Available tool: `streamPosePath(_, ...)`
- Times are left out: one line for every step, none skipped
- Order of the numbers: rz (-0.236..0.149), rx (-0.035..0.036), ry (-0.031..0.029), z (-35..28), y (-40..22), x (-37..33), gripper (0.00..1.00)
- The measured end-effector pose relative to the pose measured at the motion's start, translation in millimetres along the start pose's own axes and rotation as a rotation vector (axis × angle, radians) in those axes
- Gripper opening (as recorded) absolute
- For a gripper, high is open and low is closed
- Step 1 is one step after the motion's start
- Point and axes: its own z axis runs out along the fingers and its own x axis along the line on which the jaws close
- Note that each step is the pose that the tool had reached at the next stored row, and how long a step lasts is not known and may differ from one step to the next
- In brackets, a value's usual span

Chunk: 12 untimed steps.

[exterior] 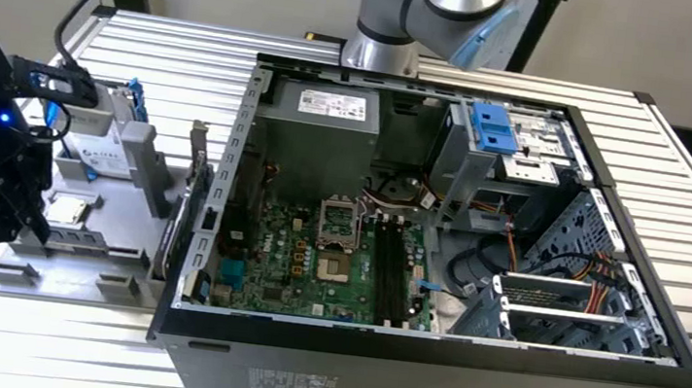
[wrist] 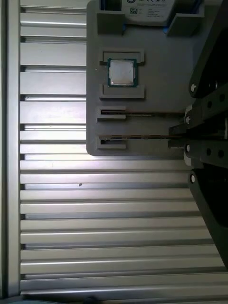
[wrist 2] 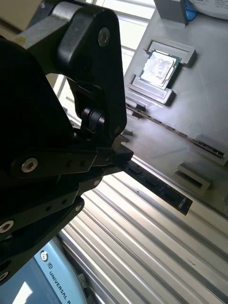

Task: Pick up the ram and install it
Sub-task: 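Pick up the ram and move it above insertion slot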

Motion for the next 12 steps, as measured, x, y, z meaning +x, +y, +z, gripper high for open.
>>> streamPosePath(0.000,-0.0001,0.0000,-0.3,0.0,0.0,0.00)
streamPosePath(0.000,-0.0001,0.0001,-0.7,0.0,0.0,0.00)
streamPosePath(0.000,-0.0001,0.0001,-1.0,0.0,0.0,0.00)
streamPosePath(0.000,-0.0001,0.0001,-1.3,0.1,0.0,0.00)
streamPosePath(0.000,0.0000,0.0000,-1.6,0.0,0.0,0.00)
streamPosePath(0.000,0.0000,0.0000,-1.9,0.0,0.0,0.00)
streamPosePath(0.000,-0.0001,0.0001,-2.3,0.0,0.0,0.00)
streamPosePath(0.000,0.0000,0.0000,-2.5,0.0,0.0,0.00)
streamPosePath(0.000,0.0000,0.0000,-2.7,0.0,0.0,0.00)
streamPosePath(0.000,0.0000,0.0000,-3.0,0.0,0.0,0.00)
streamPosePath(0.000,-0.0001,0.0000,-3.4,0.0,0.0,0.00)
streamPosePath(0.000,-0.0001,0.0001,-3.7,0.0,0.0,0.00)
